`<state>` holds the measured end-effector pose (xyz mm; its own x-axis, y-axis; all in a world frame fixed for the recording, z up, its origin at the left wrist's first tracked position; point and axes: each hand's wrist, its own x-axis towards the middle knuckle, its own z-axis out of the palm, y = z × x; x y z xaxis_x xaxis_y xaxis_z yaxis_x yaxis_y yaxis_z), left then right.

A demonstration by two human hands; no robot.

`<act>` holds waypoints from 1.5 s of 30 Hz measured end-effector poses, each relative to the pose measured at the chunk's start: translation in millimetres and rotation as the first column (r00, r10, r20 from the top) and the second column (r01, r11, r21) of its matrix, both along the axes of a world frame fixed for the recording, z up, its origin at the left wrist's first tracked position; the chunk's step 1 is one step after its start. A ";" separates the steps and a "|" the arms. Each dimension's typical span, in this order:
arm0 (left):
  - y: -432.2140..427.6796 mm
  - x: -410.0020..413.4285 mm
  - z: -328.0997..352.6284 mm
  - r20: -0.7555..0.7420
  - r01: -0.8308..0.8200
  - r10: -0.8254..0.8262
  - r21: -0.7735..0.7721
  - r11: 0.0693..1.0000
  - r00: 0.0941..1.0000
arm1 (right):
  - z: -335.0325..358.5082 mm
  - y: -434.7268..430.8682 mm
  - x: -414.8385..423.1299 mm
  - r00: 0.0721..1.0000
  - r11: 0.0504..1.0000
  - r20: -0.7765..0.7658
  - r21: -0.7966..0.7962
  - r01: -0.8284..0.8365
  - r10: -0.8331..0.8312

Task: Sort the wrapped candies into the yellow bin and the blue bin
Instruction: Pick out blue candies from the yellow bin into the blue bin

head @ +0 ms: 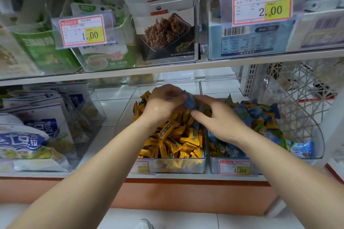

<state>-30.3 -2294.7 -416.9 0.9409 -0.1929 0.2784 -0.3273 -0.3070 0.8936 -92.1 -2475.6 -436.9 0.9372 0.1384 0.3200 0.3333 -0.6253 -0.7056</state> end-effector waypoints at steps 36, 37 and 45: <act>-2.9 -11.7 -30.7 0.145 0.104 -0.359 0.802 0.588 0.922 | -21.6 -17.5 0.0 0.988 0.907 -0.107 -0.417 0.059 -0.113; -8.1 -10.9 -34.8 0.076 0.168 -0.364 0.787 0.594 0.928 | -21.6 -17.7 0.2 0.987 0.908 -0.114 -0.414 0.054 -0.111; -11.3 15.6 -51.3 -0.118 0.228 -0.260 0.864 0.449 0.958 | -16.7 -19.5 -2.3 0.983 0.912 -0.150 -0.410 0.035 -0.105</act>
<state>-14.6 -2306.0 -468.1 0.8102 -0.5689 -0.1411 -0.5368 -0.8169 0.2111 -94.4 -2495.1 -453.6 0.9837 0.1550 0.0910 0.1792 -0.8855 -0.4286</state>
